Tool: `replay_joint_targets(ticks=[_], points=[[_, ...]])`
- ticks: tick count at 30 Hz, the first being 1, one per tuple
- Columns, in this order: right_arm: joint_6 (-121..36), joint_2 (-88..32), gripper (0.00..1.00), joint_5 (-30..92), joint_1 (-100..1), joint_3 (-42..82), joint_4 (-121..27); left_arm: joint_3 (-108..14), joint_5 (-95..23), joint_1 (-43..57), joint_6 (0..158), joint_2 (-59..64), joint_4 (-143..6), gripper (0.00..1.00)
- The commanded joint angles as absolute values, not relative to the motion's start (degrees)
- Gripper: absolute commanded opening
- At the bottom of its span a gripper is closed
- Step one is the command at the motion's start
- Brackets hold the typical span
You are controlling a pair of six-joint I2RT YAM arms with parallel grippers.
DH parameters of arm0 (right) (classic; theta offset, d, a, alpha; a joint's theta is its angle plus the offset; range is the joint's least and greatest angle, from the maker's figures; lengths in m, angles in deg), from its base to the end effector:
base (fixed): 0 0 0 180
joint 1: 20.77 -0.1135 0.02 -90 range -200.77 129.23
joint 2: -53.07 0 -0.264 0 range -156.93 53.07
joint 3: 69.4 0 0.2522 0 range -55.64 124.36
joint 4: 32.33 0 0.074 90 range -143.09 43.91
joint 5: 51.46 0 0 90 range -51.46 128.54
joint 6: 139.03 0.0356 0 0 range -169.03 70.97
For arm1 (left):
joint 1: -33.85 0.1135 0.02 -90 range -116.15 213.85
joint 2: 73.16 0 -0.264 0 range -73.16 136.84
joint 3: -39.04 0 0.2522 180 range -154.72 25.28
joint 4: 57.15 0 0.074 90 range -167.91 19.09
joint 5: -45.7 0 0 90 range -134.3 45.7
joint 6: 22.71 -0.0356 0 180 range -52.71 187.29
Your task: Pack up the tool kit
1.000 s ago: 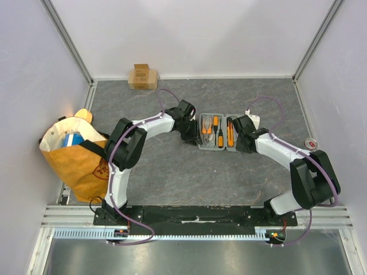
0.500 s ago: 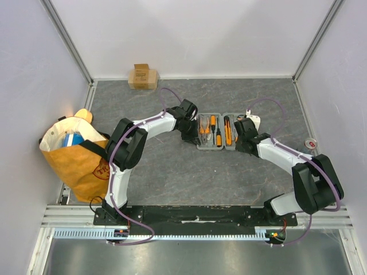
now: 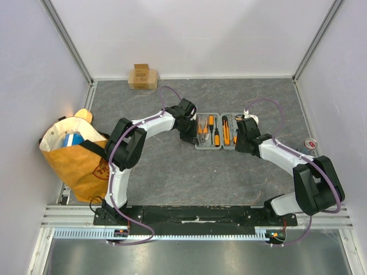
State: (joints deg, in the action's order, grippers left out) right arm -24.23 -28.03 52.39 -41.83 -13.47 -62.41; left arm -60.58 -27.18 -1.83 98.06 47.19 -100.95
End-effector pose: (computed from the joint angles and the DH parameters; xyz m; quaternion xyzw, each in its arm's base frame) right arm 0.2544 0.0888 0.1779 0.0669 0.9457 0.0095 0.3179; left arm 0.3478 -0.2626 0.1545 0.0741 0.9622 -0.2409 0.1028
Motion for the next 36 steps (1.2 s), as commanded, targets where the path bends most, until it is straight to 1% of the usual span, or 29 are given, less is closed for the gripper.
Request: replay_joint_targets(ticks=[1, 6, 10, 13, 15, 17, 19, 23, 27, 32, 36], points=[[-24.07, -30.59, 0.21, 49.36, -40.46, -11.70, -59.62, -57.86, -27.69, -2.01, 88.12, 48.22, -106.94, 0.02], [-23.54, -30.96, 0.21, 47.25, -40.28, -10.29, -62.52, -58.30, -27.34, -2.01, 89.26, 48.30, -106.94, 0.02], [-25.03, -26.66, 0.22, 43.30, -40.28, -8.89, -65.94, -59.09, -26.99, -2.01, 91.81, 48.48, -107.03, 0.02], [-25.30, -23.22, 0.24, 43.11, -40.28, -6.69, -69.37, -60.14, -27.78, -2.01, 93.39, 48.83, -108.08, 0.02], [-25.47, -22.25, 0.29, 44.34, -40.28, -5.28, -70.61, -60.50, -28.74, -1.92, 94.36, 48.83, -108.70, 0.02], [-26.96, -22.25, 0.36, 45.57, -40.28, -4.40, -71.05, -60.67, -29.45, -1.92, 94.98, 48.66, -108.79, 0.02], [-29.24, -23.47, 0.39, 46.45, -40.19, -3.70, -71.66, -60.76, -29.80, -1.92, 95.33, 48.57, -108.87, 0.02], [-34.69, -25.85, 0.42, 46.02, -40.98, -2.64, -74.56, -61.46, -30.50, -1.92, 95.24, 48.65, -109.75, 0.02], [-37.33, -25.33, 0.46, 45.14, -43.00, -3.08, -76.15, -62.69, -31.47, -1.57, 94.10, 48.92, -110.54, 0.02], [-38.48, -26.82, 0.45, 46.01, -47.39, -3.78, -77.12, -64.89, -31.56, -0.35, 90.50, 49.44, -112.04, 0.02], [-38.48, -28.49, 0.42, 48.21, -49.07, -3.61, -76.77, -65.07, -30.68, 0.54, 87.87, 49.09, -112.21, 0.02]])
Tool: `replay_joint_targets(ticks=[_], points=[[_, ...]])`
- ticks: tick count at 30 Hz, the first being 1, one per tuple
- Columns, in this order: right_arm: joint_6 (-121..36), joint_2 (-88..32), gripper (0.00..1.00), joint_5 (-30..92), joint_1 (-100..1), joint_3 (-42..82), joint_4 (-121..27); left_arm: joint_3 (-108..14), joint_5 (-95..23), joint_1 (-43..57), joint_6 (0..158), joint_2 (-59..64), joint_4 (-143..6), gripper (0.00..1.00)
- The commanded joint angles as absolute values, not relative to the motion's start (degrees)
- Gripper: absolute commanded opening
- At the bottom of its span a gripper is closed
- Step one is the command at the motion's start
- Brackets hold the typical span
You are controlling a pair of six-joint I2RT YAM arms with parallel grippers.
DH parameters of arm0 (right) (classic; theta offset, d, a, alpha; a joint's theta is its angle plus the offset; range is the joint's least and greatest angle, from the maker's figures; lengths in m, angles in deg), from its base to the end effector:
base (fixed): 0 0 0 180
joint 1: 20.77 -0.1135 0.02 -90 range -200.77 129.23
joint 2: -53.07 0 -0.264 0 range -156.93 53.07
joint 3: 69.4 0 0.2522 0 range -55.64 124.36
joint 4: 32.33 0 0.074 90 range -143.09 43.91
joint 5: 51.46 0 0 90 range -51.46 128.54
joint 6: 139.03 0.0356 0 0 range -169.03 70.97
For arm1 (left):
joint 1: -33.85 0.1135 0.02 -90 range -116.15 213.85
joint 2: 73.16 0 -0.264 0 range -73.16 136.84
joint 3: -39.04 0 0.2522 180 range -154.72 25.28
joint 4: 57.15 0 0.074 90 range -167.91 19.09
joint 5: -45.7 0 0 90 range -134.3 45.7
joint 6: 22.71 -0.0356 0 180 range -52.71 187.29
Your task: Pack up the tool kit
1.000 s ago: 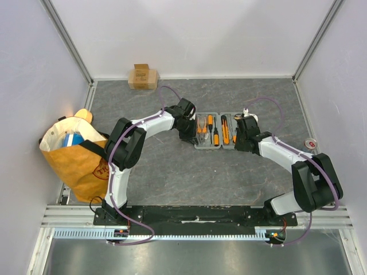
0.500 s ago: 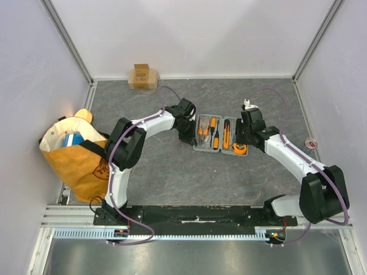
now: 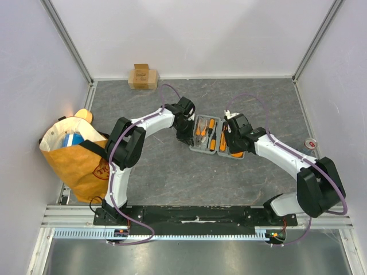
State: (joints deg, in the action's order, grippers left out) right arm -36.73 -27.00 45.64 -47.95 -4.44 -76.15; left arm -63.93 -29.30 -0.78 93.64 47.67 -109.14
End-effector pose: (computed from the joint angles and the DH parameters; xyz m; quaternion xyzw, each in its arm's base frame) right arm 0.2461 0.1214 0.2142 -0.1081 0.9557 0.0341 0.2718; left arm 0.3508 -0.2535 0.1611 0.0932 0.9720 -0.1987 0.0843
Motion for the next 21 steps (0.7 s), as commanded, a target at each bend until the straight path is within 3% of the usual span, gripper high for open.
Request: replay_joint_targets(ticks=[1, 21], points=[[-38.48, -28.75, 0.41, 48.47, -49.33, -3.52, -76.59, -65.07, -30.51, 0.88, 87.25, 49.18, -112.39, 0.02], [-38.30, -37.27, 0.23, 50.32, -55.04, -1.85, -76.41, -67.79, -23.39, 5.11, 78.81, 50.59, -116.43, 0.02]])
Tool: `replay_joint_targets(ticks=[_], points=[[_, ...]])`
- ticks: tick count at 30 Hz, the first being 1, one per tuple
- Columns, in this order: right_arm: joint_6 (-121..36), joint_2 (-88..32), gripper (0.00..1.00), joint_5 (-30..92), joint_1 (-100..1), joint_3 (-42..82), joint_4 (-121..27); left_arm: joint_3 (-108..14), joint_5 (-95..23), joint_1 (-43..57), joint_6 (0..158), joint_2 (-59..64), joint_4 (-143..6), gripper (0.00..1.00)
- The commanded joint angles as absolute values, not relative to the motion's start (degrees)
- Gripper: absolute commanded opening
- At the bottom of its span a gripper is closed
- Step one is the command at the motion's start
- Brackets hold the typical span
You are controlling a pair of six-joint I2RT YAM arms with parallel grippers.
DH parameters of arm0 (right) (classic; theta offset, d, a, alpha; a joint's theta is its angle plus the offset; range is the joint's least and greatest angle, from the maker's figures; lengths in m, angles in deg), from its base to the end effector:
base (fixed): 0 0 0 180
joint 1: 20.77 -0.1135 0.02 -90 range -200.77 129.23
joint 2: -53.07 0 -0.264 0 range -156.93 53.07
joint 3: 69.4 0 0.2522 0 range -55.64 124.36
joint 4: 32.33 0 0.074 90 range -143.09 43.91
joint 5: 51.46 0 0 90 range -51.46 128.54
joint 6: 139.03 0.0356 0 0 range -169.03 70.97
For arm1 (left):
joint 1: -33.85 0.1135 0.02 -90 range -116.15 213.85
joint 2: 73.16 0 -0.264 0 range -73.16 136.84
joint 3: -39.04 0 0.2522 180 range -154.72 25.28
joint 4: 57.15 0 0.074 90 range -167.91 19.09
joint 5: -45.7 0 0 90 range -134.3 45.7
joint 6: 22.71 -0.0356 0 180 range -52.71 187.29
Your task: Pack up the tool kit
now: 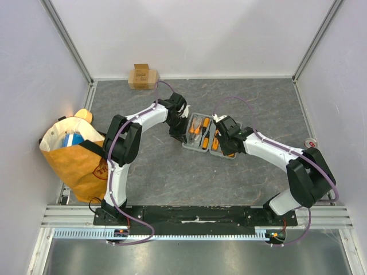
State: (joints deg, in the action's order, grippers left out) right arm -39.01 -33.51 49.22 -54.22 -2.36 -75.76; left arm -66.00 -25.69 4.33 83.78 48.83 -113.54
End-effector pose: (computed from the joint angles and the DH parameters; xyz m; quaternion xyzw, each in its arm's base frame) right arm 0.2468 0.1551 0.1956 -0.1753 0.9523 0.0021 0.2497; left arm 0.3703 -0.2227 0.1607 0.1341 0.9675 -0.2031 0.0691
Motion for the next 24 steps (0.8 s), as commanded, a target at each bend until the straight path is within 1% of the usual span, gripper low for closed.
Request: replay_joint_targets(ticks=[1, 3, 13, 16, 20, 24], points=[[-38.13, -37.80, 0.23, 50.23, -55.31, -1.68, -76.59, -68.05, -23.39, 5.37, 78.63, 50.67, -116.78, 0.02], [-37.43, -39.21, 0.21, 50.58, -55.57, -1.41, -76.68, -68.41, -22.95, 6.07, 78.54, 50.85, -117.05, 0.02], [-32.25, -44.75, 0.17, 52.69, -55.75, -1.76, -78.08, -68.94, -20.40, 7.48, 78.81, 51.03, -117.05, 0.02], [-30.92, -43.96, 0.17, 53.05, -55.84, -1.68, -77.73, -69.11, -19.87, 7.57, 78.72, 51.03, -117.40, 0.02], [-29.78, -41.42, 0.17, 54.27, -55.75, 1.57, -78.43, -68.67, -19.87, 7.57, 78.72, 50.50, -117.49, 0.02], [-28.03, -38.17, 0.20, 54.10, -55.84, 6.66, -79.40, -67.80, -19.78, 7.66, 79.33, 49.80, -117.49, 0.02]])
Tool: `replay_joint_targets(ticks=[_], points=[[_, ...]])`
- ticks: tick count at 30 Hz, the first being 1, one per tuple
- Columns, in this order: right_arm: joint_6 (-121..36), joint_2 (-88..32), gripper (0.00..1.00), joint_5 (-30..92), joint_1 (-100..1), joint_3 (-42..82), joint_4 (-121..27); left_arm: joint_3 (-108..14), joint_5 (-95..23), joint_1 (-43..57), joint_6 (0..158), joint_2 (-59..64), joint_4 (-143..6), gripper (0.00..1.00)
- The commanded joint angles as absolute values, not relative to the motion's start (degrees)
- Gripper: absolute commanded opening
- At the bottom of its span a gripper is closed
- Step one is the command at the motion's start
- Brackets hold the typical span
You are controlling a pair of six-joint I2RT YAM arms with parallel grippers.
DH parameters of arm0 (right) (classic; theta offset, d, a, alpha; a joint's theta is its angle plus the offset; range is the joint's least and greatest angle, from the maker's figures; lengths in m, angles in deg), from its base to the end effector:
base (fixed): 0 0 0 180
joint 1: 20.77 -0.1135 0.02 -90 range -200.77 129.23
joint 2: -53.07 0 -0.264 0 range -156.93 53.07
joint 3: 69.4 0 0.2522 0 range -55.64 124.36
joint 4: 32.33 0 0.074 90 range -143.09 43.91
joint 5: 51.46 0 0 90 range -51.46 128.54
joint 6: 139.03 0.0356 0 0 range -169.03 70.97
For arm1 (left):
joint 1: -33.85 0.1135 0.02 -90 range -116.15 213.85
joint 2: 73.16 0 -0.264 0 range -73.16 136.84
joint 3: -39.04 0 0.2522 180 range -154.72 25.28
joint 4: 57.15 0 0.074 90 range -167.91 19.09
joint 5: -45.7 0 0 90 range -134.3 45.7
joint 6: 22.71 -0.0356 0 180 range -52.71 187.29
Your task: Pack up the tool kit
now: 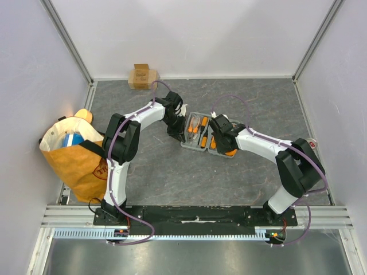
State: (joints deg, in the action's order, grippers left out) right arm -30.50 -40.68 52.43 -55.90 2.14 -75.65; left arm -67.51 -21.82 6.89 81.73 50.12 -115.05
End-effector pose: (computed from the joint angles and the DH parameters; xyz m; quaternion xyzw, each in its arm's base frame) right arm 0.2631 0.1747 0.1828 -0.1147 0.9637 -0.0105 0.2411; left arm 0.3813 -0.2092 0.1585 0.1319 0.9634 -0.2271 0.0544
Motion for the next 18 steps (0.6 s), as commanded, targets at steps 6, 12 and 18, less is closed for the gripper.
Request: replay_joint_targets(ticks=[6, 12, 18], points=[[-24.86, -35.70, 0.40, 57.52, -55.84, 11.85, -82.56, -65.87, -17.77, 7.57, 82.40, 49.01, -116.61, 0.02], [-23.72, -37.19, 0.70, 66.92, -55.84, 13.62, -89.58, -62.88, -16.27, 7.57, 87.76, 48.31, -114.15, 0.02], [-21.96, -39.47, 0.78, 69.04, -55.92, 13.35, -91.62, -60.15, -16.53, 7.57, 92.60, 47.34, -112.22, 0.02]])
